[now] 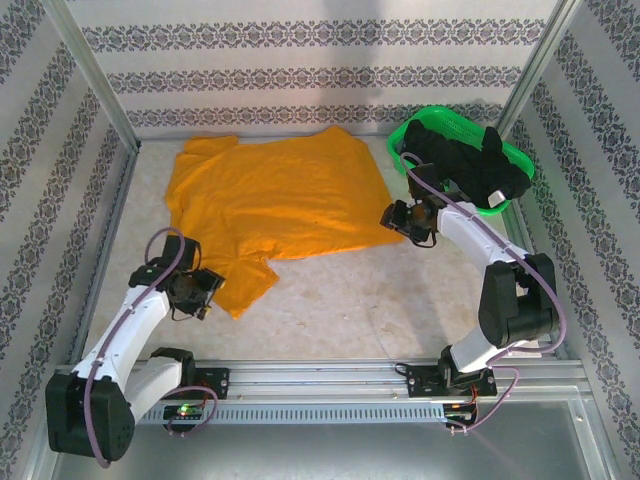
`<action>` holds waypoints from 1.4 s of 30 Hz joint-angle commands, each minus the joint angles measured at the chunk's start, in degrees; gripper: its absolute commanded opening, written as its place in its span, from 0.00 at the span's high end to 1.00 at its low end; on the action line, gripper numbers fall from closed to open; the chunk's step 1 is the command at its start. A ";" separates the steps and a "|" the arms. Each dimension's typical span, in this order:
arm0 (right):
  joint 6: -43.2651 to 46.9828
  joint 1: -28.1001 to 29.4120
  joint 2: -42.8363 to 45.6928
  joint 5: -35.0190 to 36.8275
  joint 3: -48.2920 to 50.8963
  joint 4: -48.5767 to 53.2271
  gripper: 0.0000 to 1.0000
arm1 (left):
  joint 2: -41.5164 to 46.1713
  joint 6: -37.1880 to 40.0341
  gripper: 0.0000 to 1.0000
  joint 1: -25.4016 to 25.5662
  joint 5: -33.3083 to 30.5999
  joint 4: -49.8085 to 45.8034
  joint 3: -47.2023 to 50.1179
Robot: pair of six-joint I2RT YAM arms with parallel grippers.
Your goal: Fold and stack the t-shirts
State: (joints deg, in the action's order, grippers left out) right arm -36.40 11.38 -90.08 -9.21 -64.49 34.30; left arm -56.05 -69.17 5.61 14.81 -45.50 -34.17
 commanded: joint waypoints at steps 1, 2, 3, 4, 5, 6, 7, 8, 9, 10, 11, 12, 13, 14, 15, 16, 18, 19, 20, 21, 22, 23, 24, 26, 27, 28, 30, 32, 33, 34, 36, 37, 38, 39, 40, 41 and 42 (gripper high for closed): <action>1.74 -0.13 -0.02 1.00 1.64 0.64 0.47 | -2.24 -7.09 0.40 3.57 0.16 3.47 2.85; 1.82 -0.06 0.00 0.87 1.67 0.51 0.47 | -3.14 -7.73 0.40 4.28 0.01 4.25 3.21; 1.93 0.05 0.07 0.96 1.72 0.46 0.47 | -4.12 -8.27 0.40 5.01 0.00 5.14 3.40; 1.95 0.22 0.24 1.12 1.80 0.59 0.47 | -4.99 -8.86 0.40 5.75 -0.31 5.82 3.58; 1.97 0.18 0.39 1.13 1.87 0.51 0.47 | -5.89 -9.41 0.41 6.34 -0.56 6.91 3.69; 2.00 0.22 0.44 1.13 1.99 0.37 0.47 | -6.80 -10.02 0.41 7.12 -0.68 8.75 4.05; 2.02 0.31 0.59 1.10 2.25 0.26 0.48 | -7.77 -10.94 0.42 7.71 -0.44 10.92 4.43; 1.99 0.40 0.61 1.06 2.39 0.18 0.48 | -9.05 -11.63 0.43 8.26 -0.10 12.76 4.69; 1.93 0.49 0.69 1.07 2.52 0.14 0.48 | -10.56 -12.09 0.44 8.79 -0.01 14.73 4.64; 1.87 0.57 0.85 1.02 2.76 0.14 0.48 | -12.12 -12.46 0.46 9.36 -0.07 16.22 4.33; 1.85 0.65 0.92 0.96 2.95 0.10 0.49 | -13.43 -12.80 0.48 9.91 -0.18 17.41 3.93; 1.78 0.67 1.26 1.03 3.28 0.06 0.49 | -14.99 -12.94 0.51 10.48 -0.29 18.66 3.48; 1.77 0.80 1.68 1.05 3.64 -0.02 0.49 | -16.55 -13.00 0.55 10.89 -0.31 19.43 2.92; 1.69 0.84 1.91 1.12 3.98 -0.02 0.49 | -17.73 -12.88 0.59 11.23 -0.31 19.41 2.21; 1.52 0.84 2.22 1.25 4.33 0.00 0.50 | -19.10 -12.30 0.65 11.47 -0.67 19.00 1.30; 1.51 0.76 2.53 1.31 4.72 -0.10 0.50 | -20.21 -11.76 0.71 11.53 -1.13 18.06 0.66; 1.18 0.84 3.10 1.39 5.37 -0.19 0.51 | -20.84 -10.84 0.86 11.61 -2.82 16.57 -0.05; 1.14 0.84 3.28 1.47 5.48 -0.20 0.52 | -20.60 -10.61 0.92 11.58 -3.91 15.64 -0.28; 1.08 0.84 3.56 1.64 5.72 -0.29 0.53 | -20.08 -10.35 0.98 11.60 -5.03 14.54 -0.65; 1.03 0.83 3.77 1.95 5.84 -0.21 0.53 | -19.23 -9.82 1.00 11.55 -6.24 13.07 -1.02; 1.06 0.82 3.94 2.40 5.95 0.00 0.54 | -18.11 -9.39 1.00 11.59 -7.40 11.31 -1.45; 0.92 0.81 4.15 2.77 6.08 0.06 0.55 | -17.23 -8.83 1.00 11.53 -8.56 9.37 -1.84; 0.88 0.77 4.47 3.10 6.36 0.10 0.56 | -15.71 -8.26 1.00 11.56 -9.68 7.15 -2.12; 0.48 0.84 5.21 4.10 7.14 0.28 0.57 | -12.57 -7.74 1.00 11.54 -10.91 3.44 -1.92; 0.08 0.83 5.60 4.73 7.67 0.41 0.58 | -10.43 -7.65 1.00 11.57 -11.47 1.35 -1.73; -0.28 0.83 5.88 5.19 8.19 0.25 0.58 | -8.12 -7.73 1.00 11.61 -12.15 -1.00 -1.49; -0.64 0.80 5.79 5.39 9.21 -0.56 0.58 | -3.49 -8.21 1.00 11.49 -13.73 -5.50 -1.18; -0.88 0.81 4.51 5.20 9.16 -1.32 0.56 | 1.26 -8.92 1.00 11.26 -14.62 -8.64 -0.31; -0.78 0.84 3.57 5.17 8.84 -1.67 0.55 | 2.83 -9.23 1.00 11.04 -14.61 -9.67 -0.04; -0.70 0.84 2.32 5.04 8.30 -1.93 0.55 | 4.24 -9.61 1.00 10.90 -14.67 -10.80 0.29; -0.15 0.76 -0.46 4.91 6.74 -2.00 0.55 | 6.03 -9.82 1.00 10.62 -15.16 -12.36 0.51; 0.17 0.83 -1.94 4.91 5.79 -1.89 0.55 | 6.45 -9.92 1.00 10.49 -15.84 -13.24 0.33; 0.65 0.83 -3.42 5.04 4.88 -1.84 0.55 | 6.73 -9.85 1.00 10.40 -16.63 -14.13 0.00; 1.04 0.84 -4.63 5.31 4.16 -1.81 0.55 | 6.97 -9.83 1.00 10.25 -17.45 -14.93 -0.35; 1.52 0.77 -5.81 5.68 3.34 -1.70 0.55 | 7.09 -9.78 1.00 10.04 -18.50 -15.80 -0.86; 1.80 0.63 -6.82 5.86 2.60 -1.70 0.55 | 7.32 -9.76 1.00 9.92 -19.56 -16.70 -1.47; 1.94 0.46 -7.75 5.96 2.09 -1.70 0.55 | 7.42 -9.79 1.00 9.73 -20.51 -17.23 -1.99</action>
State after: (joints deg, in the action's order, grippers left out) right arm -35.70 11.53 -95.94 -5.17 -59.77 32.75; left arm -49.36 -78.52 16.10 -1.02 -56.07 -34.76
